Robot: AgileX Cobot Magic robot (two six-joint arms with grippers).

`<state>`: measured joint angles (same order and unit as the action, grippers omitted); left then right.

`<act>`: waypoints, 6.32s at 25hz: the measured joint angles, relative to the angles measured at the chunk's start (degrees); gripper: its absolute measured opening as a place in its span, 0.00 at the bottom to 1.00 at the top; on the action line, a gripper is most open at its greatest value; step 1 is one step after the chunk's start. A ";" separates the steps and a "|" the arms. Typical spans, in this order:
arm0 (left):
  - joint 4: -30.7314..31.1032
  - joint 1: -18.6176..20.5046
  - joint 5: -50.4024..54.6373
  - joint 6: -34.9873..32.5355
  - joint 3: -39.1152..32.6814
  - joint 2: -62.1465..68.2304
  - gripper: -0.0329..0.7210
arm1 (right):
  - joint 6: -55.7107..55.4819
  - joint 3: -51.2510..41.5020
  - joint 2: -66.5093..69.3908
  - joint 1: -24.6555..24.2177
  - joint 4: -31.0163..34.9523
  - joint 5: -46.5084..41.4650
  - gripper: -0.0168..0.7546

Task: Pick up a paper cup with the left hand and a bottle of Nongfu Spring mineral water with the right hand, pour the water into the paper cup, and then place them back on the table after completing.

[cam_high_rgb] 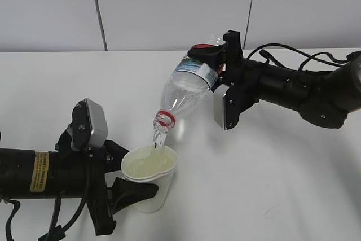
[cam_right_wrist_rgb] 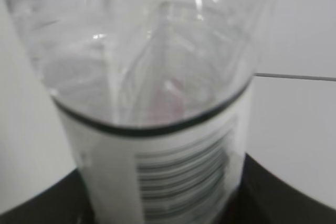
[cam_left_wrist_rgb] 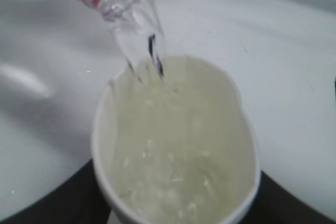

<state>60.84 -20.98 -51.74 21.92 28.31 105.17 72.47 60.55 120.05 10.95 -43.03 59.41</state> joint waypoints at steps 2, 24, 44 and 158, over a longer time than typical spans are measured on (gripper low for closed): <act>-1.03 0.00 -0.06 0.00 0.00 0.00 0.56 | -3.27 0.00 0.00 0.00 0.00 0.00 0.46; -37.48 0.00 -7.76 -15.80 0.00 1.55 0.56 | -93.16 -2.41 0.00 0.60 2.26 2.83 0.46; -37.19 2.71 -13.54 -17.20 7.03 14.97 0.56 | -88.75 -8.28 2.71 -0.64 7.92 3.75 0.46; -47.99 19.02 89.42 -17.26 35.73 -6.49 0.77 | -80.22 -2.48 -24.28 -16.59 32.28 -82.92 0.79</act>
<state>12.85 -1.96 37.68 4.67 64.04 98.68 -7.76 58.08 95.77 -5.64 -10.74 -23.51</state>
